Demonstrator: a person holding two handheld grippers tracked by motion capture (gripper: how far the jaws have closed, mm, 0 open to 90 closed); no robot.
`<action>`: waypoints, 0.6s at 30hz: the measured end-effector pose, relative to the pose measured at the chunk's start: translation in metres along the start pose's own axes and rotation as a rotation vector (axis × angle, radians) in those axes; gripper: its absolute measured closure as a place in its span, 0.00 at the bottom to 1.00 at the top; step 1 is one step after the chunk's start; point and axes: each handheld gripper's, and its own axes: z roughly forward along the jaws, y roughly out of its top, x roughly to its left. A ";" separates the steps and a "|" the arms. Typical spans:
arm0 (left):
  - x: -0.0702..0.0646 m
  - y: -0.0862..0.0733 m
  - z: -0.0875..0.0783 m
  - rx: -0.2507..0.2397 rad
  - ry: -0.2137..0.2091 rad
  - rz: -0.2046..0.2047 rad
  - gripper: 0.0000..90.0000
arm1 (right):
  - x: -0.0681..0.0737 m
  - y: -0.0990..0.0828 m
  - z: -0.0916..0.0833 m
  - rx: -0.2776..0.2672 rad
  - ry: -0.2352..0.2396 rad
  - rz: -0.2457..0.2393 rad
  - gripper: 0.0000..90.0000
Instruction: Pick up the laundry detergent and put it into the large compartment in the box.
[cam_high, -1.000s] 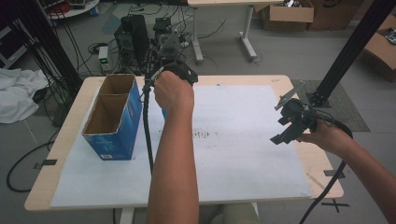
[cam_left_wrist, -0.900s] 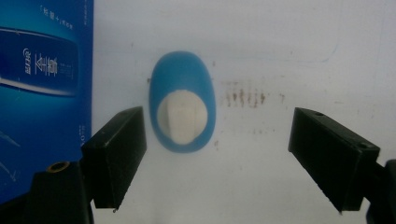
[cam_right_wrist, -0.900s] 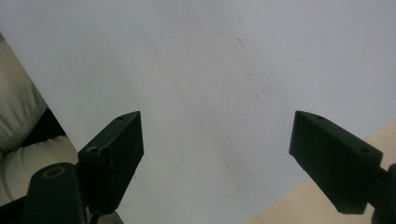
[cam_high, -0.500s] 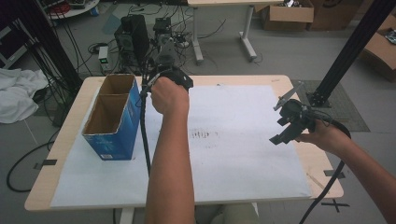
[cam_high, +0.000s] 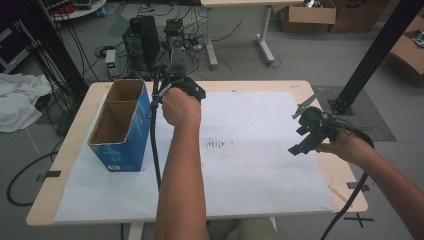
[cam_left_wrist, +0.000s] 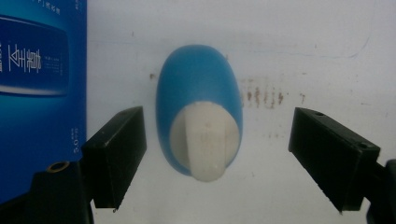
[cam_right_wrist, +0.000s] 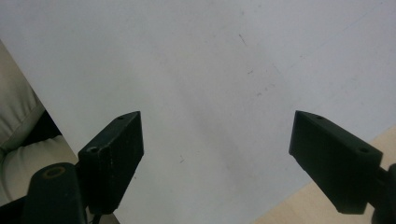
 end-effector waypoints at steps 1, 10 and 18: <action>0.000 0.000 0.002 0.000 0.006 -0.002 0.22 | 0.000 0.000 0.000 0.000 0.000 0.000 0.20; 0.003 0.002 0.017 0.023 0.005 0.002 0.22 | -0.001 0.000 0.002 0.004 0.004 0.004 0.20; 0.005 0.003 0.029 0.029 0.013 -0.001 0.22 | -0.003 0.000 0.005 0.007 0.009 0.007 0.20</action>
